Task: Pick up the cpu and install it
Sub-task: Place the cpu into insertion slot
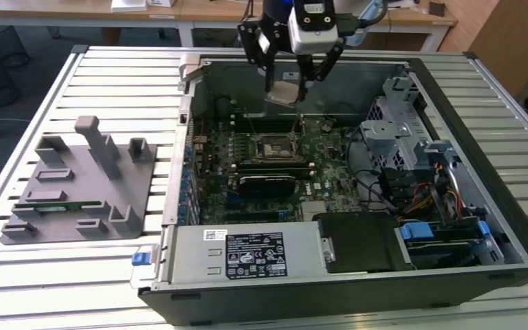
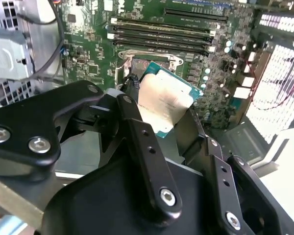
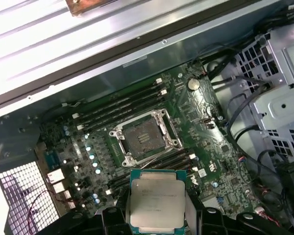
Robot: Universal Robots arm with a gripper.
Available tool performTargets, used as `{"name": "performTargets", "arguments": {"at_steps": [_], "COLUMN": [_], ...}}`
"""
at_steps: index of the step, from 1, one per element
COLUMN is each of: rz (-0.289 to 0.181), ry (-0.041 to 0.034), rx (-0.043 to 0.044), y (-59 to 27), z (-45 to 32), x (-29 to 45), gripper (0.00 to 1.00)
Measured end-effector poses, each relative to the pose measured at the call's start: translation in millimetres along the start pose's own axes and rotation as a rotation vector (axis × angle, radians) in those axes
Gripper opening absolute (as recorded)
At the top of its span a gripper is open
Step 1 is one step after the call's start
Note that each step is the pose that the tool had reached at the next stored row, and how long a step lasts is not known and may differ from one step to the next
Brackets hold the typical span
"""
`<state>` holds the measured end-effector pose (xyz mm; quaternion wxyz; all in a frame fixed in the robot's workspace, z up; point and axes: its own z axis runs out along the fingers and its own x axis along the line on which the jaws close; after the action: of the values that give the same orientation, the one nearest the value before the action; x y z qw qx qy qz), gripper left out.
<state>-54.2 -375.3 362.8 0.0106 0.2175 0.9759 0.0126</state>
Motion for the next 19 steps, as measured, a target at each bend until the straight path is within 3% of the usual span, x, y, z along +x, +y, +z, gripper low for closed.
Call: {"name": "performTargets", "arguments": {"at_steps": [19], "rz": [0.241], "ry": [-0.0074], "rx": [0.0036], "y": [2.5], "z": [3.3], "x": [1.2], "gripper": [0.54]}}
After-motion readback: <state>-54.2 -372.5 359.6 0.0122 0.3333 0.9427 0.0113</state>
